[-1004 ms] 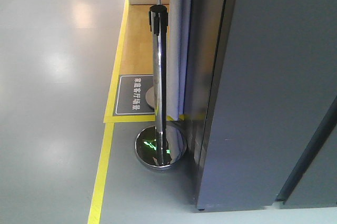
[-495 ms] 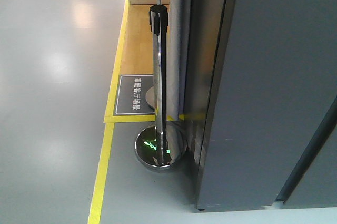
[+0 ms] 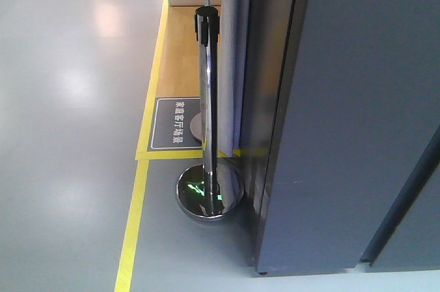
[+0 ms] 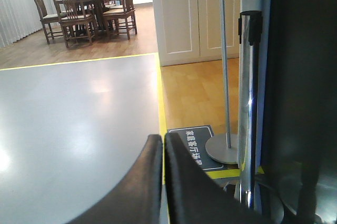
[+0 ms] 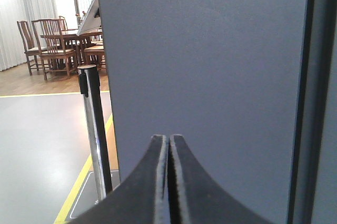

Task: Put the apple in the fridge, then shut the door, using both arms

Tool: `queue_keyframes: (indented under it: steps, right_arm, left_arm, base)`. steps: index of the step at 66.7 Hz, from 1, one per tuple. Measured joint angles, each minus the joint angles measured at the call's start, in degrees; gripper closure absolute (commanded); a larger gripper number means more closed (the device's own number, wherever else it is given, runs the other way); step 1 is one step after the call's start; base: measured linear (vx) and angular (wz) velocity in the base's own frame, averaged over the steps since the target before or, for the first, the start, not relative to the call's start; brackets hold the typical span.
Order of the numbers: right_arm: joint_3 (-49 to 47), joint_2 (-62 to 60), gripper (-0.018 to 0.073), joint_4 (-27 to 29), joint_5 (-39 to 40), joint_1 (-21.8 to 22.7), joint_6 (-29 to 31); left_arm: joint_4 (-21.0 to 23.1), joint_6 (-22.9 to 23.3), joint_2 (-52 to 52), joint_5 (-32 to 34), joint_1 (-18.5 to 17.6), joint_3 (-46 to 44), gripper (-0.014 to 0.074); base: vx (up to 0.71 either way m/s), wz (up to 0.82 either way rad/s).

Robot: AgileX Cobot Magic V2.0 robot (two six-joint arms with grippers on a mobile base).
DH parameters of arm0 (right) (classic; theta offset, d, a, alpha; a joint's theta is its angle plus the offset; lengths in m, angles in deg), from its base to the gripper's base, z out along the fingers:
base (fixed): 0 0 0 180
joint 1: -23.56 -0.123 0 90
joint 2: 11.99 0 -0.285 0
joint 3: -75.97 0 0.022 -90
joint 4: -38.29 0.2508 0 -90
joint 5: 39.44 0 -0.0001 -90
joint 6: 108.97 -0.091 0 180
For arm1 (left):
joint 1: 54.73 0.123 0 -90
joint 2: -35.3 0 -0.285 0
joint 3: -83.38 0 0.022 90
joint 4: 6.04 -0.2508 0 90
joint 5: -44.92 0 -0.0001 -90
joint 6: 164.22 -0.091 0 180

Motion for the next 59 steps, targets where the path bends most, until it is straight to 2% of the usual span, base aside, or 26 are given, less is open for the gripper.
queue_keyframes:
  steps: [59]
  right_arm:
    - [0.0, 0.0, 0.0561, 0.0, 0.0, 0.0, 0.0]
  left_arm:
    - [0.0, 0.0, 0.0, 0.0, 0.0, 0.0, 0.0602]
  base:
    - [0.0, 0.0]
